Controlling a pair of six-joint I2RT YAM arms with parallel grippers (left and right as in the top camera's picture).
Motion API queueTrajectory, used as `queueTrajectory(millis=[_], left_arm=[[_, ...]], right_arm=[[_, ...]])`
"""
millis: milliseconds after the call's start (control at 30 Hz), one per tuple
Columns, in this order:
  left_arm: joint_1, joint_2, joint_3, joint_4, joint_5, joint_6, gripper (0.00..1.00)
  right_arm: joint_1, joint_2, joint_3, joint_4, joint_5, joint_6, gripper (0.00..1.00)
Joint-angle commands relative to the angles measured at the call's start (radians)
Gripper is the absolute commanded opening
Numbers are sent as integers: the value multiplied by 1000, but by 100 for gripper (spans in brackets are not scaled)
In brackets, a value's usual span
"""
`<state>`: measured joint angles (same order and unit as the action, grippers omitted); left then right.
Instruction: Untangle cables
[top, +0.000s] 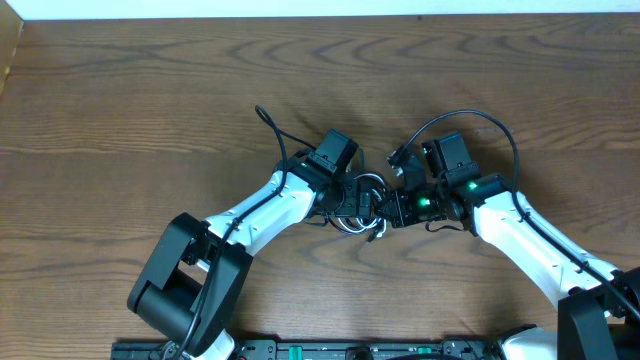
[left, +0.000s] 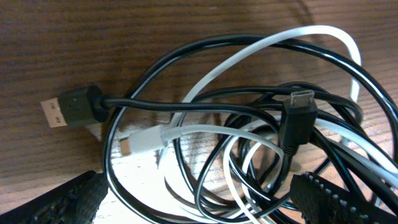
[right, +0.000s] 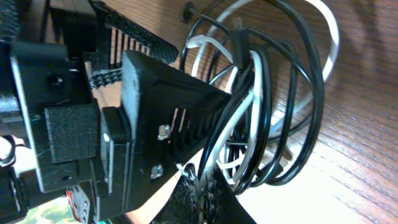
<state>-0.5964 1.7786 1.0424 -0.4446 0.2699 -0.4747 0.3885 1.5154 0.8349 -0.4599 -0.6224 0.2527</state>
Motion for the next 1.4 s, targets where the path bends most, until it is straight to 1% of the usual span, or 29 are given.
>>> queueTrajectory(millis=[0, 200, 500, 800, 900, 1067, 1233, 1367], left_arm=[[-1, 19, 7, -3, -21, -3, 98], [-1, 19, 7, -3, -21, -3, 98], [-1, 19, -5, -2, -22, -3, 98], [-1, 19, -44, 2, -58, -26, 98], [-1, 19, -66, 1, -81, -29, 98], [-1, 19, -118, 2, -111, -29, 98], [0, 19, -159, 2, -133, -29, 98], [-1, 19, -171, 1, -133, -29, 98]], right_arm=[[6, -19, 9, 4, -47, 6, 1], [6, -19, 9, 8, -90, 5, 1], [6, -19, 8, 21, -92, 5, 1], [6, -19, 9, 23, -97, 6, 1], [6, -19, 9, 33, -134, 6, 1], [5, -19, 9, 91, -224, 6, 1], [-9, -19, 9, 160, -226, 40, 1], [-64, -19, 10, 267, -226, 104, 1]])
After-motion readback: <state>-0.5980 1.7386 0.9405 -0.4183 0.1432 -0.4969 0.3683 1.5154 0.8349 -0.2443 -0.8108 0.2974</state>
